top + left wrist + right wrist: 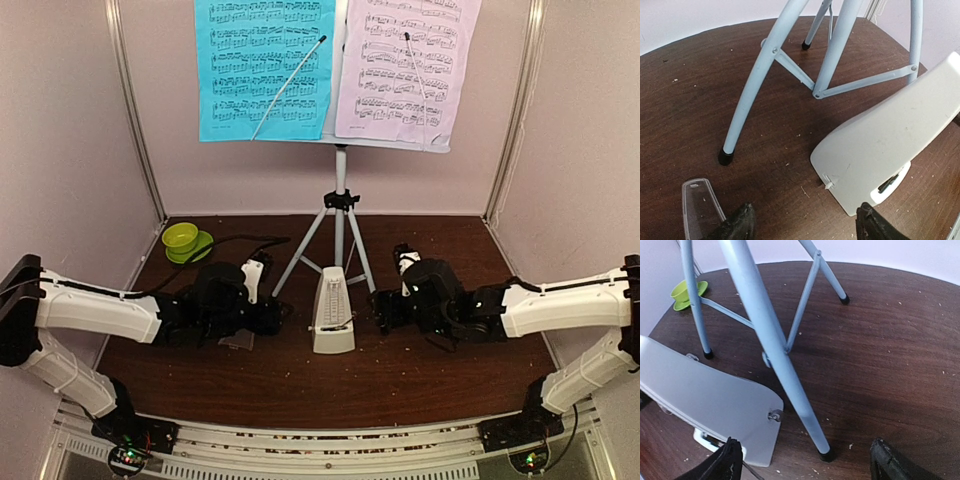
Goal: Set up the instrument practice props
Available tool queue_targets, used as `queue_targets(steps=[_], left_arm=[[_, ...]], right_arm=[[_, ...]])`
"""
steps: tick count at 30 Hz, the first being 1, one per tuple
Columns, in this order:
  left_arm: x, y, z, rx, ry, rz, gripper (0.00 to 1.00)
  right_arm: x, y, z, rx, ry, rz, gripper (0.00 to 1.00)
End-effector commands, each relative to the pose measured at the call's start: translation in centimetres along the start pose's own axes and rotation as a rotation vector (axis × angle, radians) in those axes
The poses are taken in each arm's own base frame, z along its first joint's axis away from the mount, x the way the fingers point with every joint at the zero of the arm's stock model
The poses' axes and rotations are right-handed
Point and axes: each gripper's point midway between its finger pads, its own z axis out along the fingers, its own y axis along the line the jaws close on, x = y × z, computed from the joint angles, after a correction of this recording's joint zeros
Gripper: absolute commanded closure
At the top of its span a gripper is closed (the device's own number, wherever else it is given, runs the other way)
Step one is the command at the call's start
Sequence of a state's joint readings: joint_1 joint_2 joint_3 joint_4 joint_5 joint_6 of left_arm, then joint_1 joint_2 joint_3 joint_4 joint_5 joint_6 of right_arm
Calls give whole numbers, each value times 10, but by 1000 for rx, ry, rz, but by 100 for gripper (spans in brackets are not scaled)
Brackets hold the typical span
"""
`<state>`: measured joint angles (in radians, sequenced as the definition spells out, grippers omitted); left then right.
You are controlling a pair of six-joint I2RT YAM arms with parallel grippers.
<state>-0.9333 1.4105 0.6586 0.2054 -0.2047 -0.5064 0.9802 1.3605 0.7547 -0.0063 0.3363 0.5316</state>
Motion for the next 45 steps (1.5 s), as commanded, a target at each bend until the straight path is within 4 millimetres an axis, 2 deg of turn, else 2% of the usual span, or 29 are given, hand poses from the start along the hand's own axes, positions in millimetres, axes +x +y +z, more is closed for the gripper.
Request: queue_targets(steps=[1,7,10,14,19,24,26,30,36,40,45], left_arm=[[-4,10,-8,-35,-20,1,29],[-9,35,-26,-82,-58,-49,27],[-14,62,-42,-138,-88,-90,25],[-16,102,-69,-228,-124,-132,21],[-31,142,-108,-346,-177,-142,12],[-51,167,-140,-429,-186,-158,3],[-60,175,-149,-465,-167,-167,2],[-91,172,-157,-480,-124,-158,2],[-135,157,-150,-412,-108,-159,2],[-155,143,-142,-340,-70,-138,2],[-161,126,-135,-267,-31,-119,2]], right_arm=[[22,-32,2,105,49,12,12],[25,-42,-4,116,71,29,10],[19,-46,-15,97,63,42,7],[6,-61,-31,106,50,72,2],[-19,-86,-55,130,-6,99,0],[-55,-107,-77,151,-76,111,0],[-71,-110,-86,145,-105,107,0],[-106,-114,-104,138,-161,95,0],[-147,-102,-123,69,-216,63,0],[-164,-83,-128,-20,-227,51,0],[-173,-43,-131,-227,-237,63,0]])
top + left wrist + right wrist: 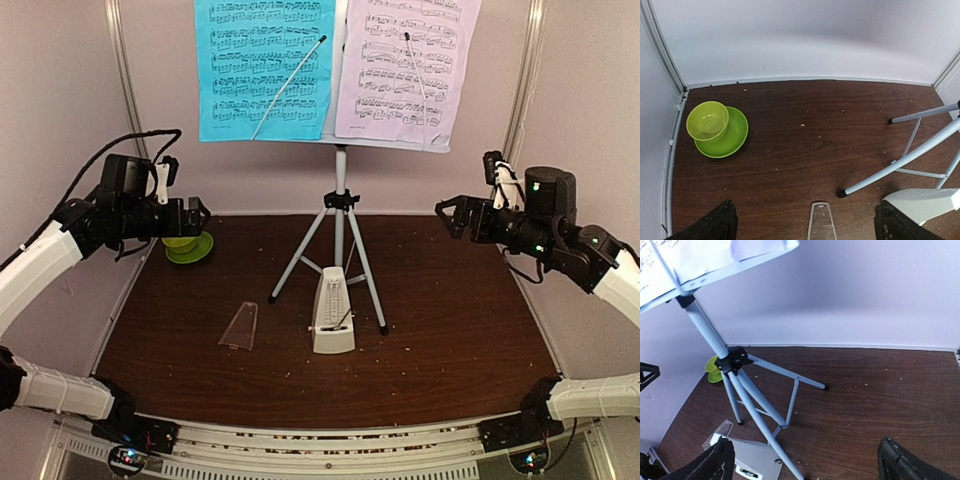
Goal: Set up the instrument practice props
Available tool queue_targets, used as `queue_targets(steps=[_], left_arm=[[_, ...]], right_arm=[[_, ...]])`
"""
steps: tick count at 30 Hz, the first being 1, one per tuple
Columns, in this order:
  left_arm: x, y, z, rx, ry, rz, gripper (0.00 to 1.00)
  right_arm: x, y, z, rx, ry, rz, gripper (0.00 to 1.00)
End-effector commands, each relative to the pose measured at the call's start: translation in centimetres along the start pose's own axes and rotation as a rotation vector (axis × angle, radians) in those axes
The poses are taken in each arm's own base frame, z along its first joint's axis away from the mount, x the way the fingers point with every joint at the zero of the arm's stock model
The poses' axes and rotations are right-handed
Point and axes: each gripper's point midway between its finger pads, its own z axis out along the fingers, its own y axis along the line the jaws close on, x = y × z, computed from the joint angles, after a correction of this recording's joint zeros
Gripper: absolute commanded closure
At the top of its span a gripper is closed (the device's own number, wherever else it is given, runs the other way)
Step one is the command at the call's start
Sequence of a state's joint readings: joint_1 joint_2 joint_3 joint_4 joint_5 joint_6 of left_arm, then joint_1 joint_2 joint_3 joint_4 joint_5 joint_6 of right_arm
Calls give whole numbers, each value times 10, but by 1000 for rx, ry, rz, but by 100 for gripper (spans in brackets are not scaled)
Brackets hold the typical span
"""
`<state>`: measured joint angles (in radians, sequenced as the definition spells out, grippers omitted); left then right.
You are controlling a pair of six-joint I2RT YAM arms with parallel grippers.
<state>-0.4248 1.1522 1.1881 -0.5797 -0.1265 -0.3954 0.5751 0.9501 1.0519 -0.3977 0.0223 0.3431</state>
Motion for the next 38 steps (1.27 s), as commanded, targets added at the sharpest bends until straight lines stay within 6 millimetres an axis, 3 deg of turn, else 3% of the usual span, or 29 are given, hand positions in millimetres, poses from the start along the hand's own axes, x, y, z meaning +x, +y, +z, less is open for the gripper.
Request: queue_targets(steps=[1,6,10,18,29,38], left_arm=[[2,-22,-7,97,39,45,2],[11,-46,-11,135,39,101,2],[30,-69,-8,150,65,152,2],[76,-84,8,190,132,90,2],[94,-77,18,158,162,70,2],[95,-66,21,94,153,10,2]], right_arm=[[-1,37,0,-190,10,20,0],[20,54,2,-241,29,25,0],[44,65,4,-264,61,17,0],[79,68,8,-265,93,2,0],[103,54,11,-233,107,15,0],[105,54,11,-236,105,14,0]])
